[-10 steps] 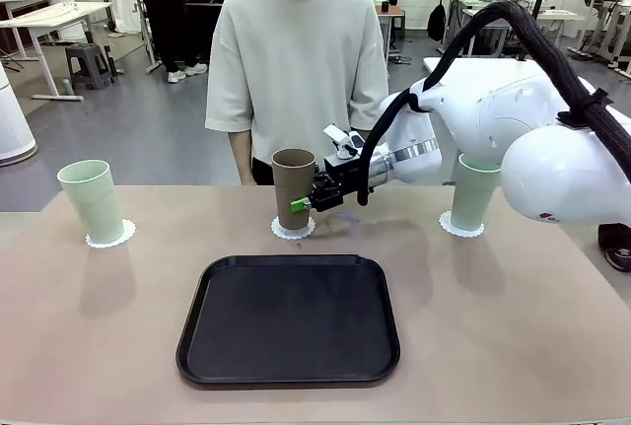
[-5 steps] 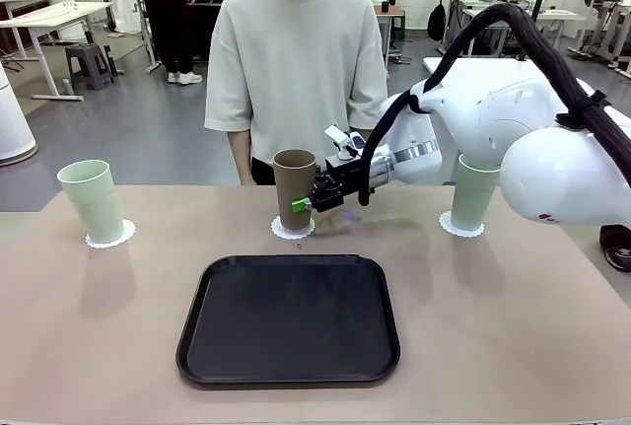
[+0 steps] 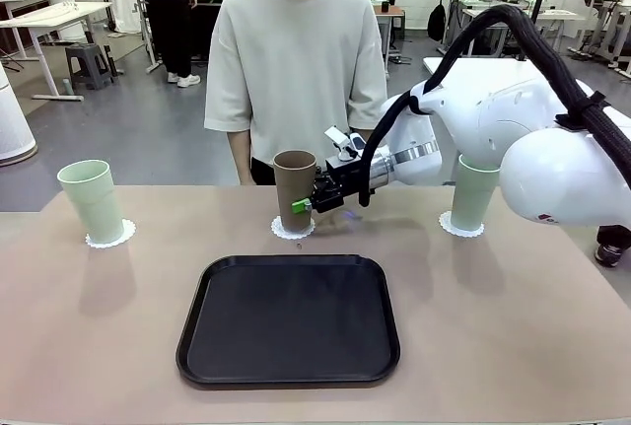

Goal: Place coasters on the table and set cups on them.
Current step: Take one Reusable plastic cup from the Flat Tray and place it on a coaster set by the human.

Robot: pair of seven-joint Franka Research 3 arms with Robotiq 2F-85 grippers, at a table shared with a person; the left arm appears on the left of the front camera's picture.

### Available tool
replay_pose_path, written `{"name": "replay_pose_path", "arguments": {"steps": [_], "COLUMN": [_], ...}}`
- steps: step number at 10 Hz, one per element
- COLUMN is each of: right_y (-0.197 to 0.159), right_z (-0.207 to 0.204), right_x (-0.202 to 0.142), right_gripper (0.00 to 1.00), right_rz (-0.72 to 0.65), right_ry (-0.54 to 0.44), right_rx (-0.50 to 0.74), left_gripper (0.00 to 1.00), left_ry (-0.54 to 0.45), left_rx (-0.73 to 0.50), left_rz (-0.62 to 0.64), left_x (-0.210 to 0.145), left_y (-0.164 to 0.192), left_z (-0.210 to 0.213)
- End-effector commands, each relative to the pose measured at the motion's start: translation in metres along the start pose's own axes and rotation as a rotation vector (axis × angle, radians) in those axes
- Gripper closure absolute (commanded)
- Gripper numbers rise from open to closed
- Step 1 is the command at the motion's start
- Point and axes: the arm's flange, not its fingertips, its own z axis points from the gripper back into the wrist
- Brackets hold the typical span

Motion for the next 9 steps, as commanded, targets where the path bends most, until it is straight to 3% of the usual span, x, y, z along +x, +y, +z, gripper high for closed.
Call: {"name": "replay_pose_path", "arguments": {"steps": [1,8,9], "right_y": [-0.009,-0.0111,-0.0113], "right_z": [0.0008,-0.0017,-0.0019], "right_x": [0.0029,-0.0019,-0.0018], "right_gripper": [0.17,0.17,0.0], "right_rz": [-0.013,-0.01,-0.009], "right_ry": [0.022,0.006,0.006], "right_rx": [0.006,0.022,0.022], "left_gripper": [0.0,0.0,0.0], "left_ry": [-0.006,-0.006,-0.006], "left_rx": [-0.005,-0.005,-0.005], "left_rz": [-0.001,-0.001,-0.001], "left_x": [-0.001,-0.001,-0.001], "left_y": [-0.0016,-0.0016,-0.0016], "left_z": [0.001,0.001,0.001]}}
